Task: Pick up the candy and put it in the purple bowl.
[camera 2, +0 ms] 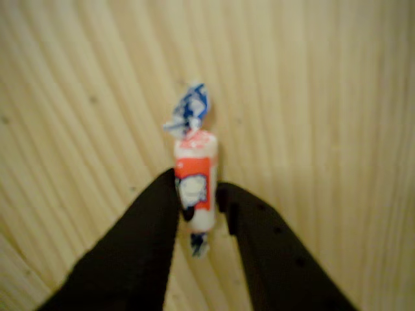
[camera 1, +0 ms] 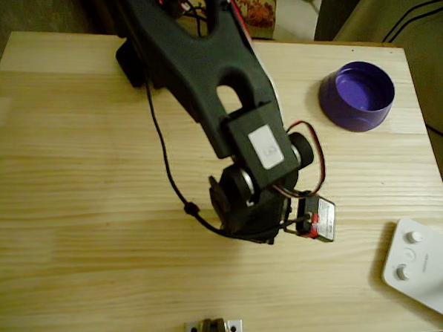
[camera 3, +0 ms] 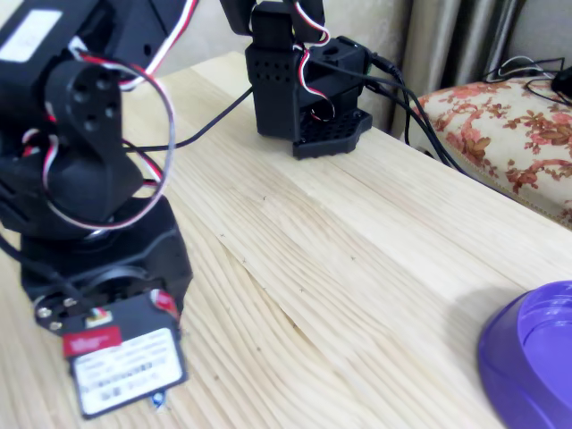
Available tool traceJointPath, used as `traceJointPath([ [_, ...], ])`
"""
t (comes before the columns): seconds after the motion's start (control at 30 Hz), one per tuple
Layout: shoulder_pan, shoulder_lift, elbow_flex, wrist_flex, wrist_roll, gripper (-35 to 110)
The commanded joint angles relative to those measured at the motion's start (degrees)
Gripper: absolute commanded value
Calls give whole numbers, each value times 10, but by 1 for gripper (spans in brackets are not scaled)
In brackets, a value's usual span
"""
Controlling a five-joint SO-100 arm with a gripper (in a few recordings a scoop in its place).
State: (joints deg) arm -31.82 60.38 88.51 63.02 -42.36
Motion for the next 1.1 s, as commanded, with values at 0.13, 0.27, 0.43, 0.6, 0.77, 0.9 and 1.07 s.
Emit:
traceJointPath([
  [0.13, 33, 113, -45, 3, 100, 9],
  [0.27, 46, 171, -23, 3, 170, 9],
  [0.43, 50, 249, 10, 1, 241, 9],
  [0.6, 38, 335, 58, 13, 250, 9],
  [0.77, 34, 435, 103, 14, 234, 9],
  [0.9, -8, 527, 151, 35, 210, 9],
  [1.07, -90, 627, 208, 65, 199, 9],
])
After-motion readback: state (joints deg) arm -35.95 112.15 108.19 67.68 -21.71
